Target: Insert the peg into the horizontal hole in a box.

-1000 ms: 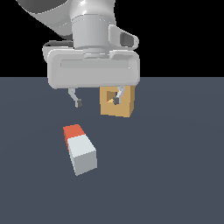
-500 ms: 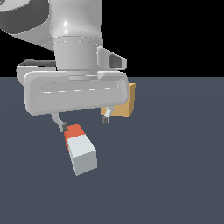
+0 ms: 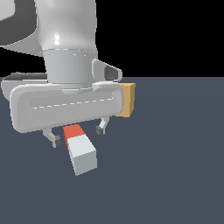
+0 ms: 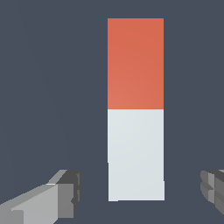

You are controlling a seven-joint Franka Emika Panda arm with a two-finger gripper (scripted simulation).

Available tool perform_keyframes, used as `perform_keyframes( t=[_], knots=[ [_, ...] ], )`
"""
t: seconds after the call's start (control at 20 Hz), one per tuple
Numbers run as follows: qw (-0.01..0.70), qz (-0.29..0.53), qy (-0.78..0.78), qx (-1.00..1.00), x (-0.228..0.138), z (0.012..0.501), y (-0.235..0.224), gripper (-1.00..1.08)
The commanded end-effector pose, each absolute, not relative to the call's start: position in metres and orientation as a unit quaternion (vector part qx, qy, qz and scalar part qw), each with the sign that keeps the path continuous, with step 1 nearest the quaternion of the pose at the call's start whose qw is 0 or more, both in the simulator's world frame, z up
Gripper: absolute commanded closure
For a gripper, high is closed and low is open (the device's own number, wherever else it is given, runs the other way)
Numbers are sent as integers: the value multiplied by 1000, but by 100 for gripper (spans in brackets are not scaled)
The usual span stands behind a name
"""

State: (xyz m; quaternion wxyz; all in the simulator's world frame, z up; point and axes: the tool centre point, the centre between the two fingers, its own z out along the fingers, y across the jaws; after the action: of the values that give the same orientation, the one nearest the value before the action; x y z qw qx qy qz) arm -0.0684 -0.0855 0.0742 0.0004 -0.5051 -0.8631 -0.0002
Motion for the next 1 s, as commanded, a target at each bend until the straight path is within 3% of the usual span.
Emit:
perform_keyframes(
  t=[0.0,0.5,0.95],
  knots=[
    [0,0,-865,-501,-69,72,-87,-92],
    [0,0,-864,-503,-68,70,-87,-92],
    [0,0,-864,-503,-69,34,-86,-92]
  ],
)
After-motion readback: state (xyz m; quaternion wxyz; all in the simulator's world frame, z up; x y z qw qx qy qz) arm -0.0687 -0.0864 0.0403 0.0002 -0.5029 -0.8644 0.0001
